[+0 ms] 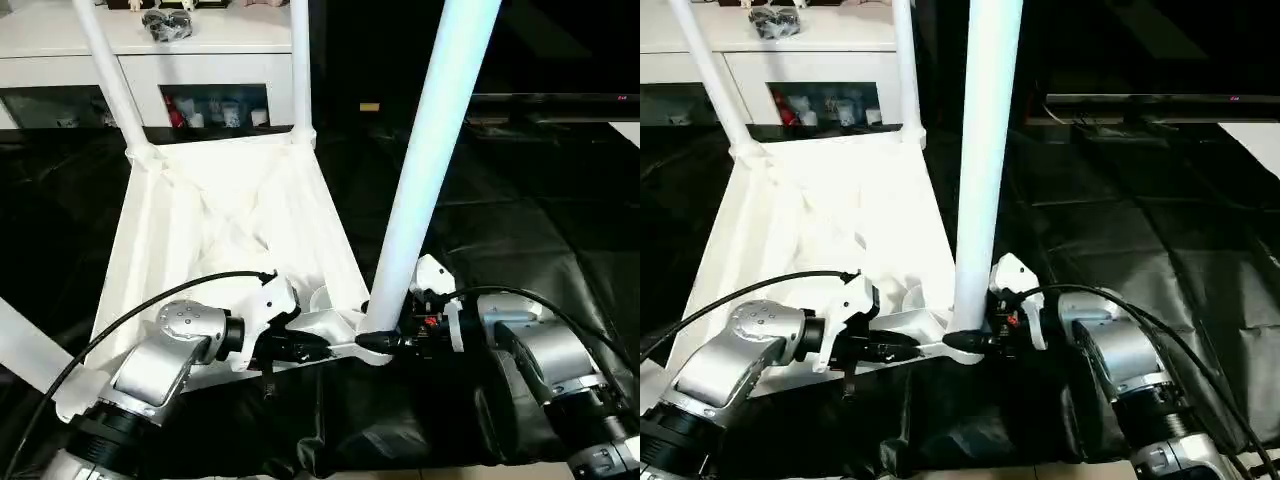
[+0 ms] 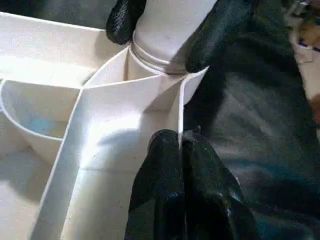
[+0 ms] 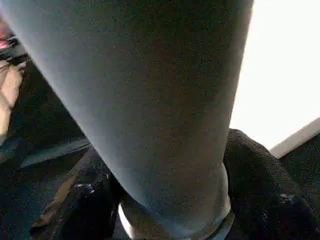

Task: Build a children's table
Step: Rotate leg to tighten

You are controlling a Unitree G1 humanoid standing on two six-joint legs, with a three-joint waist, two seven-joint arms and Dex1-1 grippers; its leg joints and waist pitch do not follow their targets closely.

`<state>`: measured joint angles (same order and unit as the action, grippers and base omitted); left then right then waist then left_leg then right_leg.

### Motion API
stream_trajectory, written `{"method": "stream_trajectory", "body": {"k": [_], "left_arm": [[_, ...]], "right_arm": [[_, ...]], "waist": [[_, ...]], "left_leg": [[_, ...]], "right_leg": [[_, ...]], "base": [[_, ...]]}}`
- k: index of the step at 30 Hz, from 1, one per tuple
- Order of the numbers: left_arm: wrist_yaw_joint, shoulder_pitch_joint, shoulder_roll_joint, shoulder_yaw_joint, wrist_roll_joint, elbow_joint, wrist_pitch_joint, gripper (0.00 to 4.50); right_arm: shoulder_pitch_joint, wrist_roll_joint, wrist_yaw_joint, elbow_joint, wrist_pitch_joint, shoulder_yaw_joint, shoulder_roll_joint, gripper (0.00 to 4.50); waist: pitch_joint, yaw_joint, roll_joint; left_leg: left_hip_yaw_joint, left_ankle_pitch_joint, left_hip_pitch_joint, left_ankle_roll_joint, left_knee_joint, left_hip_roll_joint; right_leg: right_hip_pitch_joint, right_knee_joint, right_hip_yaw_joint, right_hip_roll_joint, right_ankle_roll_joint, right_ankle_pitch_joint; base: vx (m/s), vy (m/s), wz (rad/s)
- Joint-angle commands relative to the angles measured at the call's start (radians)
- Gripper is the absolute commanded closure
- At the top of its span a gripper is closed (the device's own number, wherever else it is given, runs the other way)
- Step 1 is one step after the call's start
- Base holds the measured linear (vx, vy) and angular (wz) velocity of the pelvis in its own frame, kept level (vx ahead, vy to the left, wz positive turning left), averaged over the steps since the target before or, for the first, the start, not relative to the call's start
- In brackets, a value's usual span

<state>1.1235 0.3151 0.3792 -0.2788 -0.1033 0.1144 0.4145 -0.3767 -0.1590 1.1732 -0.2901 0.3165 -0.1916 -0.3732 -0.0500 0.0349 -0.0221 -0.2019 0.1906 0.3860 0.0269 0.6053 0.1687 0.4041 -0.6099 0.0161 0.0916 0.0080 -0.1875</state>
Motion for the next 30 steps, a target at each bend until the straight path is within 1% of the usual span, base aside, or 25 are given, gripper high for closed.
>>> {"method": "stream_trajectory", "body": {"k": [1,2,3,4,5,6,7,8,9,10,11,12,13,15,16,18,20,21,22,23,24,25,26,28,30], "left_arm": [[-0.061,0.044,-0.074,0.004,-0.027,-0.031,-0.018,4.50],[-0.088,0.048,-0.093,0.004,-0.019,-0.023,-0.015,4.50],[-0.126,0.057,-0.121,0.002,-0.006,-0.010,-0.010,4.50],[-0.160,0.066,-0.145,-0.001,0.006,0.005,-0.009,4.50],[-0.218,0.082,-0.185,-0.004,0.027,0.032,-0.005,4.50],[-0.218,0.082,-0.185,-0.004,0.027,0.032,-0.005,4.50],[-0.242,0.089,-0.201,-0.005,0.035,0.044,-0.003,4.50],[-0.291,0.104,-0.233,-0.004,0.048,0.067,-0.001,4.50],[-0.336,0.118,-0.262,-0.004,0.058,0.087,0.003,4.50],[-0.362,0.126,-0.280,-0.004,0.064,0.098,0.004,4.50],[-0.362,0.126,-0.280,-0.004,0.064,0.098,0.004,4.50],[-0.384,0.132,-0.297,-0.008,0.074,0.106,0.003,4.50],[-0.393,0.133,-0.304,-0.010,0.079,0.110,0.002,4.50],[-0.385,0.127,-0.308,-0.014,0.084,0.103,-0.001,4.50],[-0.379,0.125,-0.306,-0.015,0.083,0.101,-0.002,4.50],[-0.352,0.113,-0.291,-0.018,0.081,0.085,-0.006,4.50],[-0.325,0.106,-0.275,-0.012,0.064,0.073,-0.015,4.50],[-0.283,0.095,-0.245,-0.003,0.039,0.055,-0.027,4.50],[-0.271,0.093,-0.237,-0.002,0.033,0.051,-0.031,4.50],[-0.268,0.092,-0.235,-0.002,0.032,0.050,-0.032,4.50],[-0.260,0.091,-0.229,-0.002,0.028,0.047,-0.036,4.50],[-0.227,0.083,-0.209,0.000,0.017,0.035,-0.043,4.50],[-0.210,0.080,-0.199,0.001,0.012,0.030,-0.046,4.50],[-0.160,0.070,-0.166,0.003,-0.004,0.013,-0.050,4.50],[-0.125,0.065,-0.140,0.007,-0.012,0.004,-0.049,4.50]], "right_arm": [[-0.002,-0.002,-0.072,-0.015,-0.014,-0.039,0.081,1.94],[-0.010,0.009,-0.138,-0.039,-0.014,-0.023,0.110,1.94],[-0.022,0.025,-0.227,-0.071,-0.018,-0.005,0.149,1.95],[-0.030,0.036,-0.291,-0.092,-0.016,0.005,0.181,1.95],[-0.041,0.053,-0.390,-0.124,-0.012,0.018,0.234,1.95],[-0.041,0.053,-0.390,-0.124,-0.012,0.018,0.234,1.96],[-0.044,0.058,-0.423,-0.133,-0.011,0.020,0.254,1.96],[-0.054,0.071,-0.494,-0.154,-0.010,0.024,0.298,1.96],[-0.066,0.089,-0.566,-0.176,-0.014,0.029,0.342,1.96],[-0.077,0.103,-0.619,-0.194,-0.018,0.033,0.371,1.96],[-0.077,0.103,-0.619,-0.194,-0.018,0.033,0.371,1.96],[-0.093,0.118,-0.659,-0.218,-0.026,0.032,0.397,1.96],[-0.101,0.124,-0.669,-0.230,-0.033,0.030,0.407,1.96],[-0.112,0.114,-0.667,-0.240,-0.059,0.041,0.422,1.96],[-0.113,0.110,-0.664,-0.239,-0.064,0.045,0.424,1.61],[-0.110,0.074,-0.639,-0.222,-0.061,0.070,0.425,1.26],[-0.098,0.054,-0.589,-0.195,-0.048,0.073,0.407,1.23],[-0.081,0.057,-0.531,-0.163,-0.041,0.061,0.359,1.13],[-0.078,0.056,-0.517,-0.157,-0.039,0.056,0.346,1.13],[-0.077,0.056,-0.513,-0.156,-0.038,0.055,0.342,0.85],[-0.076,0.055,-0.504,-0.152,-0.037,0.051,0.334,0.78],[-0.067,0.049,-0.457,-0.135,-0.031,0.042,0.300,0.78],[-0.064,0.046,-0.434,-0.127,-0.029,0.037,0.284,0.78],[-0.052,0.040,-0.359,-0.100,-0.027,0.025,0.235,0.78],[-0.043,0.031,-0.294,-0.075,-0.022,0.017,0.197,0.78]], "waist": [[0.059,-0.006,0.011],[0.059,-0.008,0.010],[0.057,-0.014,0.012],[0.057,-0.018,0.013],[0.056,-0.027,0.011],[0.055,-0.037,0.013],[0.058,-0.039,0.013],[0.058,-0.043,0.010],[0.055,-0.047,0.010],[0.057,-0.048,0.011],[0.058,-0.053,0.009],[0.060,-0.052,0.009],[0.060,-0.056,0.009],[0.062,-0.054,0.004],[0.062,-0.055,0.005],[0.063,-0.053,0.004],[0.064,-0.053,0.004],[0.063,-0.053,0.004],[0.065,-0.051,0.003],[0.066,-0.051,0.004],[0.065,-0.050,0.003],[0.066,-0.048,0.002],[0.066,-0.046,0.004],[0.066,-0.043,0.000],[0.066,-0.039,0.001]], "left_leg": [[0.026,0.227,-0.021,-0.038,-0.080,0.055],[0.025,0.234,-0.021,-0.034,-0.080,0.054],[0.028,0.260,-0.021,-0.015,-0.082,0.052],[0.029,0.263,-0.018,-0.009,-0.084,0.052],[0.030,0.279,-0.018,0.002,-0.085,0.051],[0.032,0.306,-0.022,0.020,-0.086,0.049],[0.035,0.309,-0.021,0.022,-0.085,0.049],[0.034,0.304,-0.019,0.019,-0.086,0.050],[0.032,0.316,-0.020,0.015,-0.086,0.049],[0.032,0.319,-0.022,0.015,-0.084,0.048],[0.032,0.313,-0.020,0.017,-0.085,0.046],[0.033,0.310,-0.020,0.016,-0.084,0.046],[0.034,0.303,-0.015,0.009,-0.086,0.047],[0.031,0.295,-0.017,-0.004,-0.083,0.048],[0.030,0.294,-0.017,-0.008,-0.082,0.047],[0.030,0.275,-0.015,-0.022,-0.082,0.048],[0.029,0.265,-0.014,-0.029,-0.082,0.048],[0.029,0.263,-0.013,-0.034,-0.082,0.049],[0.029,0.262,-0.015,-0.036,-0.081,0.049],[0.029,0.246,-0.013,-0.044,-0.079,0.049],[0.028,0.235,-0.014,-0.049,-0.079,0.050],[0.027,0.225,-0.016,-0.054,-0.078,0.050],[0.027,0.219,-0.014,-0.059,-0.077,0.050],[0.026,0.207,-0.014,-0.070,-0.077,0.051],[0.026,0.205,-0.016,-0.075,-0.076,0.052]], "right_leg": [[-0.035,0.075,-0.025,0.041,-0.240,-0.227],[-0.034,0.076,-0.025,0.041,-0.237,-0.239],[-0.033,0.081,-0.024,0.043,-0.221,-0.296],[-0.034,0.081,-0.024,0.043,-0.214,-0.310],[-0.030,0.085,-0.024,0.042,-0.202,-0.336],[-0.026,0.088,-0.022,0.040,-0.191,-0.375],[-0.029,0.087,-0.022,0.042,-0.187,-0.378],[-0.029,0.088,-0.023,0.042,-0.185,-0.359],[-0.024,0.092,-0.024,0.040,-0.183,-0.363],[-0.023,0.092,-0.024,0.039,-0.183,-0.365],[-0.023,0.092,-0.024,0.039,-0.184,-0.359],[-0.026,0.091,-0.023,0.040,-0.184,-0.354],[-0.028,0.090,-0.023,0.040,-0.187,-0.333],[-0.027,0.089,-0.024,0.039,-0.192,-0.302],[-0.028,0.090,-0.024,0.039,-0.194,-0.295],[-0.031,0.086,-0.023,0.038,-0.203,-0.263],[-0.033,0.084,-0.023,0.037,-0.211,-0.241],[-0.034,0.083,-0.023,0.038,-0.213,-0.234],[-0.035,0.082,-0.022,0.038,-0.214,-0.229],[-0.037,0.078,-0.023,0.038,-0.223,-0.203],[-0.035,0.078,-0.022,0.037,-0.233,-0.186],[-0.036,0.077,-0.022,0.038,-0.242,-0.167],[-0.040,0.076,-0.022,0.038,-0.244,-0.160],[-0.039,0.073,-0.022,0.039,-0.250,-0.144],[-0.040,0.072,-0.021,0.037,-0.257,-0.132]], "base": [[0.000,0.000,0.00],[0.000,0.000,0.00],[0.000,0.000,0.00],[0.000,0.000,0.00],[0.000,0.000,0.00],[0.000,0.000,0.00],[0.000,0.000,0.00],[0.000,0.000,0.00],[0.000,0.000,0.00],[0.000,0.000,0.00],[0.000,0.000,0.00],[0.000,0.000,0.00],[0.000,0.000,0.00],[0.000,0.000,0.00],[0.000,0.000,0.00],[0.000,0.000,0.00],[0.000,0.000,0.00],[0.000,0.000,0.00],[0.000,0.000,0.00],[0.000,0.000,0.00],[0.000,0.000,0.00],[0.000,0.000,0.00],[0.000,0.000,0.00],[0.000,0.000,0.00],[0.000,0.000,0.00]]}}
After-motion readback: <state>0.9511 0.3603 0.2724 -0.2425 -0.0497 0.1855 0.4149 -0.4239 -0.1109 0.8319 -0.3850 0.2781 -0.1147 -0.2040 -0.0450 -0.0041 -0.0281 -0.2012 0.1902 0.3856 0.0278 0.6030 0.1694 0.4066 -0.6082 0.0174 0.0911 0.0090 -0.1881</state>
